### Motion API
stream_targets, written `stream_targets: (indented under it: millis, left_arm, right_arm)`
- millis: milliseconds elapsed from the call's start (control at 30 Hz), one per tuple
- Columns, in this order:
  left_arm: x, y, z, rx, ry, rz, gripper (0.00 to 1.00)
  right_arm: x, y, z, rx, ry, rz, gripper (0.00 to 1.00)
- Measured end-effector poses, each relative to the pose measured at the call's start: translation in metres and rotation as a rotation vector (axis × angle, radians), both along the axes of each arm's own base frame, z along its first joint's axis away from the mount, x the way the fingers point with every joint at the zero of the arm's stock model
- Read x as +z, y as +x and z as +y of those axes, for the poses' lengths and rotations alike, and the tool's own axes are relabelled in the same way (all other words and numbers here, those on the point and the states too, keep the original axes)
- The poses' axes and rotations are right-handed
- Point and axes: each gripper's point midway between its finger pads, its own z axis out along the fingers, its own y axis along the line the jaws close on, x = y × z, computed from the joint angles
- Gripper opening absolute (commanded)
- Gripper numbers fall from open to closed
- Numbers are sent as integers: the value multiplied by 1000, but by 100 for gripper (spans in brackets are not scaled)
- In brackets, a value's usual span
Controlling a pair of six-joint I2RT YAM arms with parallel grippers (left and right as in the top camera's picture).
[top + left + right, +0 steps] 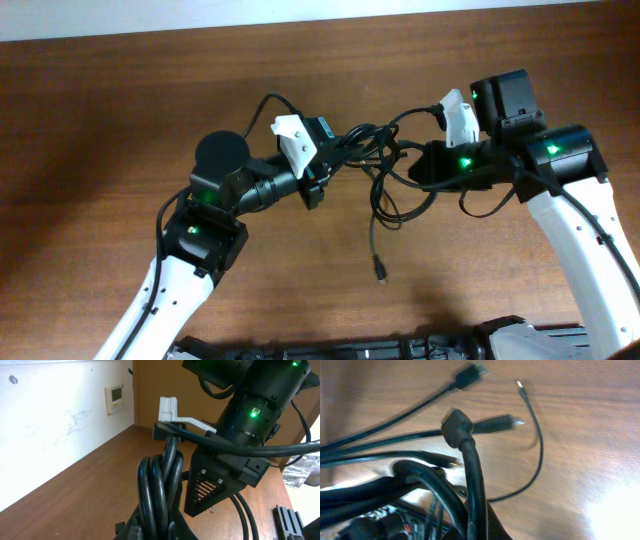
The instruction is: Untangle cables
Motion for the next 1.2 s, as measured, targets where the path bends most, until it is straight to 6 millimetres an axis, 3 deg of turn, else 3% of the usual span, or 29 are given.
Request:
stream_targets:
  millis: [133,567,967,1200]
  left_arm:
    - [11,-6,8,9,-14,-20,0]
    - [94,-27,108,261,-95,-266,0]
    - [91,-24,134,309,-80,-267,0]
    - [97,-36,161,379,-96,-269,0]
  right_arm:
    - [-8,-7,-12,-24,-68,37,4]
    - [-10,-7,-17,-37,-97,39,4]
    - [-17,7,-62,-256,-325,13,4]
    - [-15,9,-56,-275,-308,40,4]
